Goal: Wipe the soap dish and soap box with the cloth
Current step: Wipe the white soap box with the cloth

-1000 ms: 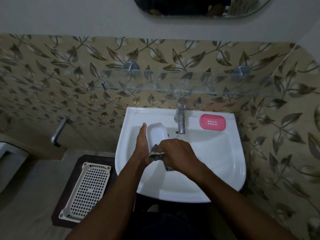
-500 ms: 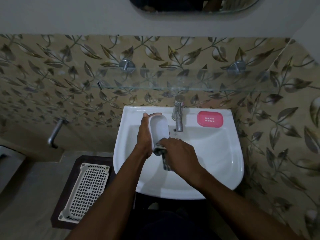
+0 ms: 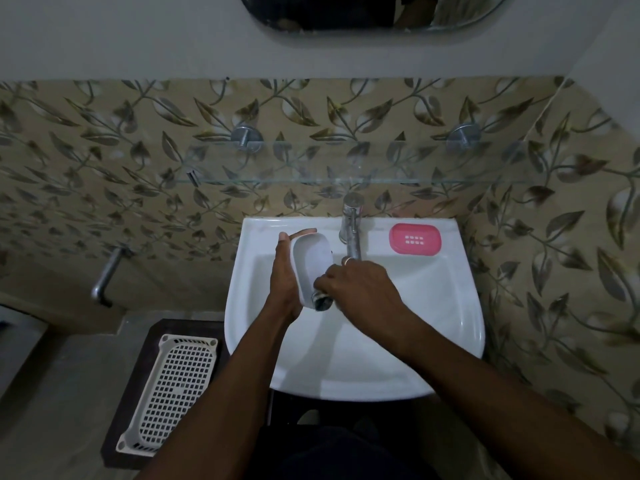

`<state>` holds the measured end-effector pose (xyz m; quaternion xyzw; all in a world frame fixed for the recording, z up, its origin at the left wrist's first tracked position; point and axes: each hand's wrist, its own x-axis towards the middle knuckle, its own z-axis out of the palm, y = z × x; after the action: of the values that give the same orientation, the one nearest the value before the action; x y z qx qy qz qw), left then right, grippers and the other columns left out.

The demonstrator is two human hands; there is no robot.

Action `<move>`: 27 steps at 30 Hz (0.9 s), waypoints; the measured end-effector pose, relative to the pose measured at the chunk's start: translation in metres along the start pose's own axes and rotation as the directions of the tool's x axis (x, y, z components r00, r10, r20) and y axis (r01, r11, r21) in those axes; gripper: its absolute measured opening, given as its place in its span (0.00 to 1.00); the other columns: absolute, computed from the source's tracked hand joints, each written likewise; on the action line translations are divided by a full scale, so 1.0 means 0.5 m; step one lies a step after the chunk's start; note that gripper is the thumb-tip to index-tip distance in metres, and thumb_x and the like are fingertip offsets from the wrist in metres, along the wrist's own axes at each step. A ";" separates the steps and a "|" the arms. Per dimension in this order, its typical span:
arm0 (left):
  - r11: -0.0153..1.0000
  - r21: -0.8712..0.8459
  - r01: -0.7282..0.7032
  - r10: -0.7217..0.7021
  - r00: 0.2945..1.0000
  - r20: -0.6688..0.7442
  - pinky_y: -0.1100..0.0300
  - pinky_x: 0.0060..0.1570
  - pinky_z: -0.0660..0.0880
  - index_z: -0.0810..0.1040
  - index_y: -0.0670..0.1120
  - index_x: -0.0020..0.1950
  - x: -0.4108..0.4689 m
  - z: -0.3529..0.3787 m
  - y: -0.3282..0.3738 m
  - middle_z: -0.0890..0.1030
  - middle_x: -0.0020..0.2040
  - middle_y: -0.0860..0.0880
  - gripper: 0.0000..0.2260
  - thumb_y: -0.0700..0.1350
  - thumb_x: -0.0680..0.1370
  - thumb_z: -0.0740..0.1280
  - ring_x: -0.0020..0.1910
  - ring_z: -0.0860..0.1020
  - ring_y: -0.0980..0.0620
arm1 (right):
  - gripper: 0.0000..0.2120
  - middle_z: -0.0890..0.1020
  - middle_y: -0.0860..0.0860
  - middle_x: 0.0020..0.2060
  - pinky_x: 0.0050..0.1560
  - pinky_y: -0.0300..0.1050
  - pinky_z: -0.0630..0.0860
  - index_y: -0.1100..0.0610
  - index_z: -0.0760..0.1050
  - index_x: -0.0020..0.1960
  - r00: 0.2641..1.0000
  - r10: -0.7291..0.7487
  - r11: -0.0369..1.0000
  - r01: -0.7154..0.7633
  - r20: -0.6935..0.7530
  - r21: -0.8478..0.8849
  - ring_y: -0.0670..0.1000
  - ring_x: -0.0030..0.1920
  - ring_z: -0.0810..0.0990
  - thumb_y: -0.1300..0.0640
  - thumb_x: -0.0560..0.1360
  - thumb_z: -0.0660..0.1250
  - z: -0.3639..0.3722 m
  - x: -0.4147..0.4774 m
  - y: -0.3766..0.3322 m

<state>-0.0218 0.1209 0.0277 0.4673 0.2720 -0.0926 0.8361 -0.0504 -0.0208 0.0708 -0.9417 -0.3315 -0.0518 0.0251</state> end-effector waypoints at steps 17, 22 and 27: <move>0.938 -0.241 -0.248 0.259 0.966 0.014 0.41 0.59 0.76 0.77 0.48 0.68 -0.027 0.032 0.000 0.78 0.62 0.36 0.23 0.59 0.80 0.58 0.57 0.78 0.36 | 0.22 0.83 0.49 0.54 0.57 0.47 0.78 0.50 0.76 0.62 0.884 0.405 0.578 -0.444 0.232 0.685 0.51 0.52 0.82 0.46 0.70 0.73 -0.011 0.003 -0.044; 0.920 -0.378 0.106 0.030 0.940 0.338 0.40 0.73 0.61 0.68 0.49 0.76 -0.044 0.009 -0.004 0.72 0.73 0.39 0.34 0.67 0.75 0.59 0.71 0.70 0.38 | 0.10 0.82 0.49 0.39 0.32 0.45 0.74 0.49 0.79 0.47 0.979 0.050 0.993 -0.028 -0.198 0.114 0.54 0.38 0.80 0.59 0.71 0.62 -0.009 0.009 0.013; 0.939 -0.302 0.167 0.008 0.865 0.502 0.42 0.69 0.66 0.65 0.47 0.77 -0.043 -0.001 0.024 0.66 0.75 0.39 0.38 0.65 0.73 0.67 0.71 0.68 0.38 | 0.14 0.81 0.47 0.37 0.27 0.42 0.64 0.49 0.79 0.42 0.977 -0.135 0.967 0.094 -0.162 -0.235 0.52 0.32 0.75 0.65 0.62 0.72 -0.024 0.021 0.106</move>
<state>-0.0348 0.1260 0.0479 0.2667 0.0793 -0.1966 0.9402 -0.0100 -0.0563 0.0830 -0.9092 -0.3740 -0.1741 -0.0560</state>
